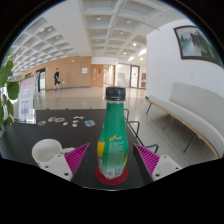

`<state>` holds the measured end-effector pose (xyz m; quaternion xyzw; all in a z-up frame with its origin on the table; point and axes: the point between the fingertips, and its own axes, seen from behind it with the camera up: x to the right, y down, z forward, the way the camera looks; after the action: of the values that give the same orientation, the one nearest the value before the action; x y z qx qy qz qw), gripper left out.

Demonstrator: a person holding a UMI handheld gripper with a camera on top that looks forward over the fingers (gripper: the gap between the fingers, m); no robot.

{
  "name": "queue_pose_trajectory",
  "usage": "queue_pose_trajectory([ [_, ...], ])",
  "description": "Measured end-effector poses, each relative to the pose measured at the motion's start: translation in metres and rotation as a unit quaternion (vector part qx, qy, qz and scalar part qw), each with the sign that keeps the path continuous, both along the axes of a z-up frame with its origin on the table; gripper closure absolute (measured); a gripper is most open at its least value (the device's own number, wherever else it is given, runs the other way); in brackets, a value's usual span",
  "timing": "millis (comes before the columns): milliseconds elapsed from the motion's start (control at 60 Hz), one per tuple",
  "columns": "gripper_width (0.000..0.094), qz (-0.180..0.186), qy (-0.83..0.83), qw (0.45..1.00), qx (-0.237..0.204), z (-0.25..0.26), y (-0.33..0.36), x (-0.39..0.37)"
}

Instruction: Pour water

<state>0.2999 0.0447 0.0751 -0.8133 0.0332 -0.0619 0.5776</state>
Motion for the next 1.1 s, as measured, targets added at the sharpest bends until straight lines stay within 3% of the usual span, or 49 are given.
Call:
queue_pose_trajectory([
  [33,0.01,-0.005,0.001,1.0,-0.005,0.004,-0.008,0.004],
  [167,0.0076,-0.028,-0.02,0.999,-0.015,0.031,-0.051,0.001],
  [650,0.0077,-0.014,-0.008,1.0,-0.011,0.107,-0.29,-0.086],
  [1100,0.0077,-0.01,-0.031,0.999,0.011,0.13,-0.356,-0.102],
])
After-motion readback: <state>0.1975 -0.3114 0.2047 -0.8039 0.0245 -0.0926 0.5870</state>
